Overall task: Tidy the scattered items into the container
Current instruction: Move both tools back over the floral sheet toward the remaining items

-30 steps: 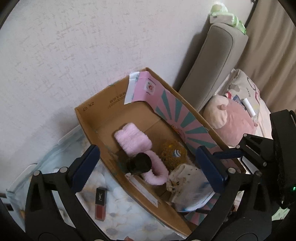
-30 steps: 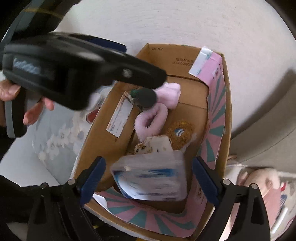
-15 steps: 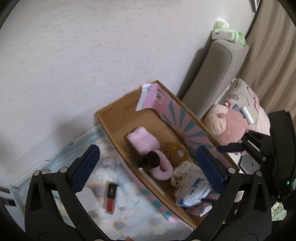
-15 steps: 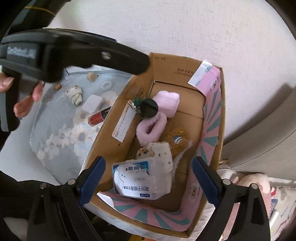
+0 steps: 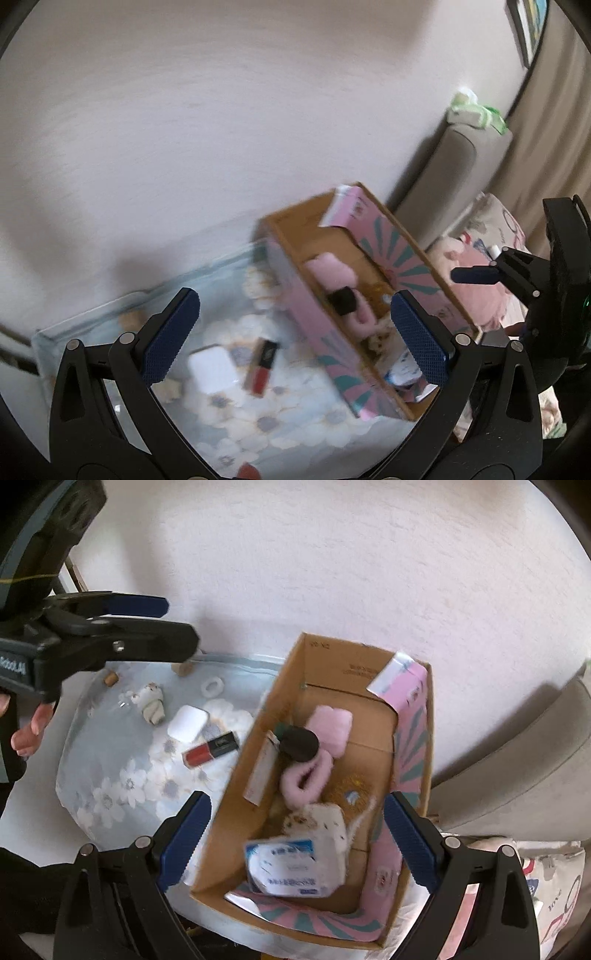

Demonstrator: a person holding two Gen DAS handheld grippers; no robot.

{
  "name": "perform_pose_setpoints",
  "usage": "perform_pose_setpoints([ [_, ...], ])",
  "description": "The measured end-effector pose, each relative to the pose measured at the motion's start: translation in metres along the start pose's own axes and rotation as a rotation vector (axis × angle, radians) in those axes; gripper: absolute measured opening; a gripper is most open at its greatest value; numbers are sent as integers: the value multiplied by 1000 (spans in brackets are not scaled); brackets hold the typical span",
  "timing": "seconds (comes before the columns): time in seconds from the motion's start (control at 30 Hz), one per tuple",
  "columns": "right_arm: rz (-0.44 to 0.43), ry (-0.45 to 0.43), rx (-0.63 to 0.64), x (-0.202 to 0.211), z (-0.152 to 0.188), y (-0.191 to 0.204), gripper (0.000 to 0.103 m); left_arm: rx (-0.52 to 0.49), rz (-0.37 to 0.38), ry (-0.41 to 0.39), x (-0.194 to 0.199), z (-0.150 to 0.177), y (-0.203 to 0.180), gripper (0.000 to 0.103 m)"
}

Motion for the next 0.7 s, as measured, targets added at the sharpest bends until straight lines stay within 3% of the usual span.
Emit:
perform_pose_setpoints([
  [0.47, -39, -111, 82, 12, -75, 59, 94, 178, -194, -203, 109, 7, 139, 103],
  [0.7, -116, -123, 152, -17, -106, 103, 94, 253, -249, -194, 125, 38, 199, 103],
])
Point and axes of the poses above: each gripper's, at about its wrist camera, not at the fingertips, and x roughly against the way its jaws point, y to its left, z to its underside, the point moved 2 cm from there along -x, roughly the way its jaws point, and after that the axes turned 13 degrees about x, right-handed, at the moved point
